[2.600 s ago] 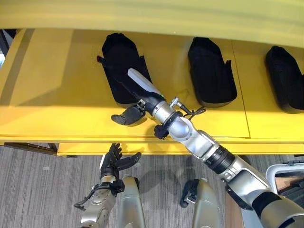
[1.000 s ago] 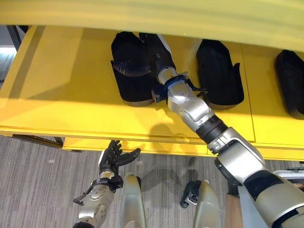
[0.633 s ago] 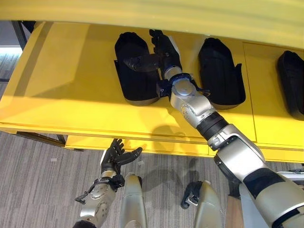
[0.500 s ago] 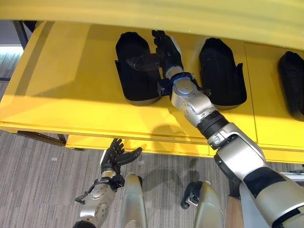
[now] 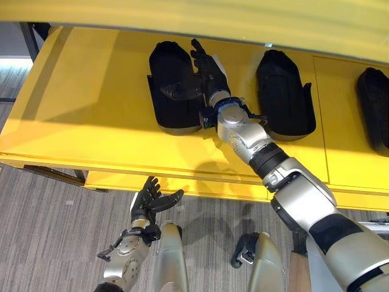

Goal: Move parts from the plastic box to the shelf.

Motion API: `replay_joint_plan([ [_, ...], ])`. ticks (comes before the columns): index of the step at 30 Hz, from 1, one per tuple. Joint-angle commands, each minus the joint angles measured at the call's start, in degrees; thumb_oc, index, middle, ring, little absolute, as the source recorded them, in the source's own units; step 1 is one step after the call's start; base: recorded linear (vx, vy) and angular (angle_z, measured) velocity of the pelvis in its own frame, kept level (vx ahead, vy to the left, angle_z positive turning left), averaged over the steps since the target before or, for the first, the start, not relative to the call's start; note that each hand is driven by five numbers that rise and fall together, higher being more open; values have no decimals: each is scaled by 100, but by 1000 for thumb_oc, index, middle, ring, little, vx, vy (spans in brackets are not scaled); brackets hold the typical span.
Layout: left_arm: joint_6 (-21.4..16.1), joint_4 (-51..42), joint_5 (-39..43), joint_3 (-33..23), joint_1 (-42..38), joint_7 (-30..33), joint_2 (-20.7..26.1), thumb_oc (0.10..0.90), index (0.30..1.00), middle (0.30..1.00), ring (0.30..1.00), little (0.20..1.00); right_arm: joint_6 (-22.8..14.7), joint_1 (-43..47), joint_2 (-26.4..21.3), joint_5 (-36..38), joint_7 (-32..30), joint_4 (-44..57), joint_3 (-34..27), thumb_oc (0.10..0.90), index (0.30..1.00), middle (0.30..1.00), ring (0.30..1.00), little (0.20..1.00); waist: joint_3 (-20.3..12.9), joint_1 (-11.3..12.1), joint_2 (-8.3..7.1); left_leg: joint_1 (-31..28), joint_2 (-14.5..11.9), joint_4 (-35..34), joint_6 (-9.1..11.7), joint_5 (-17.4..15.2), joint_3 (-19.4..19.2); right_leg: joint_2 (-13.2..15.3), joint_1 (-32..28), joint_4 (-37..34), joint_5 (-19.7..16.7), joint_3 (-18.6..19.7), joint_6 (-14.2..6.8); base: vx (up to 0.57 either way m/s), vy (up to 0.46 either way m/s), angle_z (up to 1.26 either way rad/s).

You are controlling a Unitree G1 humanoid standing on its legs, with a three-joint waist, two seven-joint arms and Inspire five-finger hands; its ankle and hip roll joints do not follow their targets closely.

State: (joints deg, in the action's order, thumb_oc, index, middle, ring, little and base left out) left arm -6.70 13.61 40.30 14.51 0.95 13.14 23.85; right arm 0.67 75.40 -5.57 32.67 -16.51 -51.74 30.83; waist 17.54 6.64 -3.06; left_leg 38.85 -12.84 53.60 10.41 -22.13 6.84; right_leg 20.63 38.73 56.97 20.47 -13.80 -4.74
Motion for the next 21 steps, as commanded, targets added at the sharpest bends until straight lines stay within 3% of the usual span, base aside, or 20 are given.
replay_joint_plan([
  [1, -492, -230, 131, 331, -257, -90, 435, 900, 1000, 1000, 1000, 1000, -489, 1237, 104, -288, 78, -78, -17, 900, 1000, 1000, 1000, 1000, -184, 64, -186, 303, 131, 23, -380, 254, 154, -20, -559, -218, 113, 339, -229, 0, 0, 0],
  [21, -521, -243, 190, 349, -315, -70, 469, 900, 1000, 1000, 1000, 1000, -478, 1521, -82, -360, 97, -230, 188, 900, 1000, 1000, 1000, 1000, -150, 72, -244, 352, 143, 28, -371, 262, 175, -25, -550, -228, 118, 314, -232, 0, 0, 0],
])
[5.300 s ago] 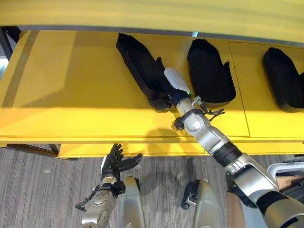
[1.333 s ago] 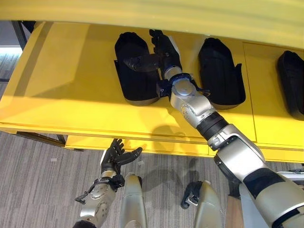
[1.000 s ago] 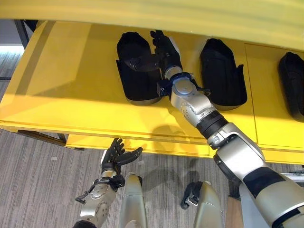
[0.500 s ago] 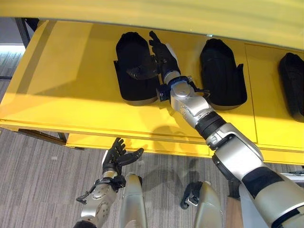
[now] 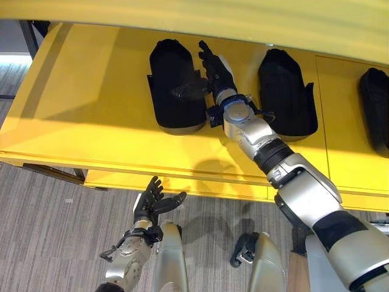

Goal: Move parts from the plastic box to the shelf.

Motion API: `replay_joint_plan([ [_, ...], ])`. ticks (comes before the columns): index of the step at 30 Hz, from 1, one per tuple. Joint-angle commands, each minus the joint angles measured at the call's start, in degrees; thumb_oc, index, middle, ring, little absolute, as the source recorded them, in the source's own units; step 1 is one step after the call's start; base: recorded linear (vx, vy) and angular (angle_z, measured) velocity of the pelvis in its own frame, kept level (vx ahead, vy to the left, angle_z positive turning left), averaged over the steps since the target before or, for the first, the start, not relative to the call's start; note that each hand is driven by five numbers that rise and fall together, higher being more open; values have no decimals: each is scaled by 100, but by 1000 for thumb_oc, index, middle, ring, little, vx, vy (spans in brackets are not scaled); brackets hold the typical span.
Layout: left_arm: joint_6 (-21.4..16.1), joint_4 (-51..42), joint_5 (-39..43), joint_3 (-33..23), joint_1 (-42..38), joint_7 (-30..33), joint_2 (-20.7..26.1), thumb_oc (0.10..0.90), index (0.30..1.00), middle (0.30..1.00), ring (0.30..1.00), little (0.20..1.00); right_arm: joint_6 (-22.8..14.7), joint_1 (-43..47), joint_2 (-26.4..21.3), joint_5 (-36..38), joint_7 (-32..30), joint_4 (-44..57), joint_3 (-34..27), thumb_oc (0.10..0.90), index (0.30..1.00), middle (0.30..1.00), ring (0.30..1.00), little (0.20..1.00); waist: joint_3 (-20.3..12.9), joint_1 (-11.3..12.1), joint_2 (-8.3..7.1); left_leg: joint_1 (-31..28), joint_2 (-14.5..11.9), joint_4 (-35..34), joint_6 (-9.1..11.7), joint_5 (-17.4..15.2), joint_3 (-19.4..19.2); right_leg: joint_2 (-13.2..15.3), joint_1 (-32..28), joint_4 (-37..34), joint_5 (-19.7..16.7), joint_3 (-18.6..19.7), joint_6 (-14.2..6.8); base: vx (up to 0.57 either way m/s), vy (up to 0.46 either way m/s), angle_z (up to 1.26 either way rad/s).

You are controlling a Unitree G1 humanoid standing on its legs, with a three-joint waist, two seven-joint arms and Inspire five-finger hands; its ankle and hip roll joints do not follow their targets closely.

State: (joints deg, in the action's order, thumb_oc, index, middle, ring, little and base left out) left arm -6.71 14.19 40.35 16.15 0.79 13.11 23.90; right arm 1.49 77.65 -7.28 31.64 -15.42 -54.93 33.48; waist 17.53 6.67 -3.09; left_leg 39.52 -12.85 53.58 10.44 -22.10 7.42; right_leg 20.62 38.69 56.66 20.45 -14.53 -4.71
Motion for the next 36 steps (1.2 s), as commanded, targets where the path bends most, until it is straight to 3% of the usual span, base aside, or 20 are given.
replay_joint_plan([
  [1, -532, -290, 198, 176, -297, -58, 458, 900, 1000, 1000, 1000, 1000, -575, 1345, 86, -331, -25, 164, -27, 900, 1000, 1000, 1000, 1000, -163, 58, -246, 301, 148, 46, -372, 255, 118, -16, -533, -177, 120, 391, -235, 0, 0, 0],
  [19, -589, -234, 321, 99, -286, -18, 430, 900, 1000, 1000, 1000, 1000, -666, 1483, 9, -407, 14, 660, 170, 900, 1000, 1000, 1000, 1000, -224, -15, -295, 331, 143, 46, -371, 263, 119, -10, -508, -187, 90, 407, -236, 0, 0, 0],
  [36, -609, -250, 349, 144, -276, -32, 437, 900, 1000, 1000, 1000, 1000, -646, 1587, -166, -395, -18, 363, 142, 900, 1000, 1000, 1000, 1000, -187, -45, -251, 367, 154, 34, -362, 289, 87, -17, -417, -156, 88, 443, -235, 0, 0, 0],
])
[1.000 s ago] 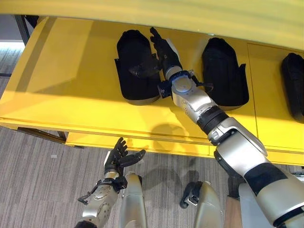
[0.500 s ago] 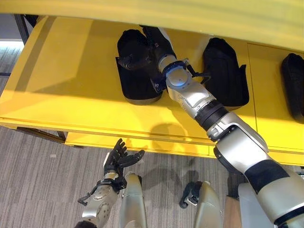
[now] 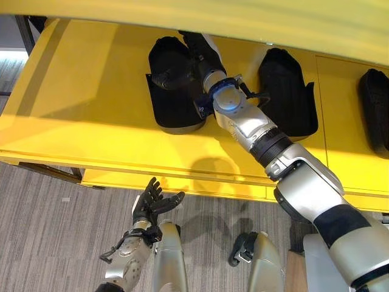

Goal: Move parts from the plastic box to the shelf.

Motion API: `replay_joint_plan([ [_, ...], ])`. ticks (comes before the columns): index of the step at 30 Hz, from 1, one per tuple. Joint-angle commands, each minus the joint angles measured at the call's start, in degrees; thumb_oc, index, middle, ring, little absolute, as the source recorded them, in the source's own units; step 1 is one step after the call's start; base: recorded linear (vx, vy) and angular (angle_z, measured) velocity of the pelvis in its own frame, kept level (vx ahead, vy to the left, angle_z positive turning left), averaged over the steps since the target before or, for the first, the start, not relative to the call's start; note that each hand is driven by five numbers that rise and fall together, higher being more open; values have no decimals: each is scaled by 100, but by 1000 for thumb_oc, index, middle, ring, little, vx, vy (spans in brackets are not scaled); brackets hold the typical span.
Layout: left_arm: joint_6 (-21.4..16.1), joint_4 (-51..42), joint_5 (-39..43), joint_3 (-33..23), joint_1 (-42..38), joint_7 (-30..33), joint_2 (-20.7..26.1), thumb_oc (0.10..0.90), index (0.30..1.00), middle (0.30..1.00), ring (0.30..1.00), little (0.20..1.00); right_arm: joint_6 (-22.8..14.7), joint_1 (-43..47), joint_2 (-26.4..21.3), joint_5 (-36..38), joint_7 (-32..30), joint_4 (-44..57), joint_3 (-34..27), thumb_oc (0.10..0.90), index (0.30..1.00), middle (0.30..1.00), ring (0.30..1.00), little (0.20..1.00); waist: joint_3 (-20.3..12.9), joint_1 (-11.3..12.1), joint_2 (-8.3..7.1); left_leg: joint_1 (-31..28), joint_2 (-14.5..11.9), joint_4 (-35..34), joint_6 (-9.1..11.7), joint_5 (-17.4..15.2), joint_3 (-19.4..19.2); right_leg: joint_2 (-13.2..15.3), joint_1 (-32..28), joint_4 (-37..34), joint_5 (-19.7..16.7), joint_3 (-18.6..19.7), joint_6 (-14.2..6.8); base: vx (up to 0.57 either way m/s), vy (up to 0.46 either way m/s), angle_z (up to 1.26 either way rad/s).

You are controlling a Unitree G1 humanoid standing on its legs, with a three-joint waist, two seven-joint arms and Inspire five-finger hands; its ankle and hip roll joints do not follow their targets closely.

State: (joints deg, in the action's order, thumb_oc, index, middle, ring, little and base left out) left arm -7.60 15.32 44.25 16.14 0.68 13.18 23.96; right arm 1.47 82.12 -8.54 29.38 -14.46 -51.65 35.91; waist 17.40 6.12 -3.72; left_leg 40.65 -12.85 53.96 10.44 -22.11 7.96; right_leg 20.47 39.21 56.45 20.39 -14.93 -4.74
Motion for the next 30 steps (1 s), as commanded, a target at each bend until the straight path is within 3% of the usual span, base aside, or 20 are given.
replay_joint_plan([
  [1, -532, -367, -32, 146, -266, -47, 426, 900, 1000, 1000, 1000, 1000, -642, 1126, -72, -151, -122, -45, -124, 900, 1000, 1000, 1000, 1000, -167, 12, -174, 253, 154, 0, -362, 290, 28, 8, -458, -129, 93, 488, -236, 0, 0, 0],
  [5, -537, -347, -17, 115, -262, -20, 381, 900, 1000, 1000, 1000, 1000, -667, 968, -231, -155, -150, 162, -202, 900, 1000, 1000, 1000, 1000, -125, -19, -152, 263, 149, 13, -373, 297, 10, -2, -430, -112, 84, 514, -242, 0, 0, 0],
  [11, -458, -302, 25, 139, -286, 62, 308, 900, 1000, 1000, 1000, 1000, -981, 436, 11, 1054, -37, 992, -473, 900, 1000, 1000, 1000, 1000, -58, -98, -156, 264, 112, 41, -367, 290, -46, 10, -396, -86, 100, 547, -232, -1, 0, -2],
  [30, -387, -356, 71, 300, -393, 142, 275, 900, 1000, 1000, 1000, 1000, -1096, -3, 558, 1987, -123, 979, -890, 900, 1000, 1000, 1000, 1000, -1, -74, -95, 330, 142, 85, -387, 299, -28, 18, -352, -22, 141, 572, -207, 0, 0, 0],
])
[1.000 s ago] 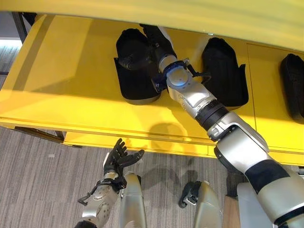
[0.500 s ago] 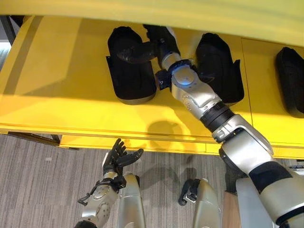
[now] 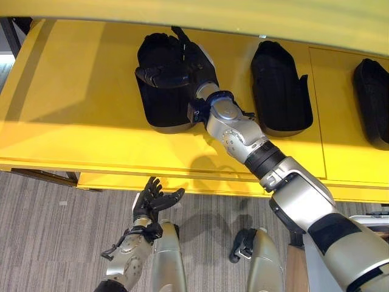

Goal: Move parts from the plastic box to the shelf.

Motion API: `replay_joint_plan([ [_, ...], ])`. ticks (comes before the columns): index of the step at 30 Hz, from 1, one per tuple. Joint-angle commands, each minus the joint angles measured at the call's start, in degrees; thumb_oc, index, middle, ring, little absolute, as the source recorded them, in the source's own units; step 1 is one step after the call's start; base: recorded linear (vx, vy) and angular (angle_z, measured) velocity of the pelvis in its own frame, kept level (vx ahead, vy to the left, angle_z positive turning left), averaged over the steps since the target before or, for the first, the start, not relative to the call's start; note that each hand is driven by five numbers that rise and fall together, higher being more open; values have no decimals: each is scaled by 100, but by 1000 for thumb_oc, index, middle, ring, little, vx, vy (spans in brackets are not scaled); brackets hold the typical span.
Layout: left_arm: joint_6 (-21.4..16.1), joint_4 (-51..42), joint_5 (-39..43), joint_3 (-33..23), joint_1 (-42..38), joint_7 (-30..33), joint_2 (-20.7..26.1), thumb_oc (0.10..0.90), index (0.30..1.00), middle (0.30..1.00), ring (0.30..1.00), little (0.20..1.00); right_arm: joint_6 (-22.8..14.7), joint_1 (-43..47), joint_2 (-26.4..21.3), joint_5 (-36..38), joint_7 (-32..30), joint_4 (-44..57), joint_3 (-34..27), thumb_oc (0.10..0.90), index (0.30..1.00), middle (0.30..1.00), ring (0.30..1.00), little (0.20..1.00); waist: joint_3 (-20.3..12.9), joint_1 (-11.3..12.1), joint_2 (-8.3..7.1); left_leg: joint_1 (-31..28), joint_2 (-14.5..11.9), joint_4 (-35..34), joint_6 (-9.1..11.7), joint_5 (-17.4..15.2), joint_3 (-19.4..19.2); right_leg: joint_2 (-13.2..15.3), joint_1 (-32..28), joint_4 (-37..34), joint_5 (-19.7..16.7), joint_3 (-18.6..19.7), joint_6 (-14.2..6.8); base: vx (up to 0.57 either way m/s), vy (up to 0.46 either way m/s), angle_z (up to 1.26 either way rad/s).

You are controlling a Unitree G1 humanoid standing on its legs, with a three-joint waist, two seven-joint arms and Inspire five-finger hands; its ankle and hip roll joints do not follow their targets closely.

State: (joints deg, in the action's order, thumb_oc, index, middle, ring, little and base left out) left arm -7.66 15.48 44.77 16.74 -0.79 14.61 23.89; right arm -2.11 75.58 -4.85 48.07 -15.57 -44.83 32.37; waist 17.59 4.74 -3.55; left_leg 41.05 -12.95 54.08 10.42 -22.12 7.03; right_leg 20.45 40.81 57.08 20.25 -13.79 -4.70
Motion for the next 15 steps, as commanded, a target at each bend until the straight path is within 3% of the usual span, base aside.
replay_joint_plan([
  [1, -371, -380, 17, 249, -242, -4, 281, 900, 1000, 1000, 1000, 1000, -742, 644, 172, 130, -38, 268, -571, 900, 1000, 1000, 1000, 1000, -16, 67, -107, 290, 159, 80, -387, 300, 68, 19, -506, -75, 158, 461, -210, 0, 0, 0],
  [15, -346, -400, 61, 292, -273, 96, 192, 900, 1000, 1000, 1000, 1000, -1029, 279, 446, 771, -117, 550, -1067, 900, 1000, 1000, 1000, 1000, 33, 51, -50, 315, 179, 122, -406, 278, 55, 24, -479, -41, 175, 481, -226, 0, 0, 0],
])
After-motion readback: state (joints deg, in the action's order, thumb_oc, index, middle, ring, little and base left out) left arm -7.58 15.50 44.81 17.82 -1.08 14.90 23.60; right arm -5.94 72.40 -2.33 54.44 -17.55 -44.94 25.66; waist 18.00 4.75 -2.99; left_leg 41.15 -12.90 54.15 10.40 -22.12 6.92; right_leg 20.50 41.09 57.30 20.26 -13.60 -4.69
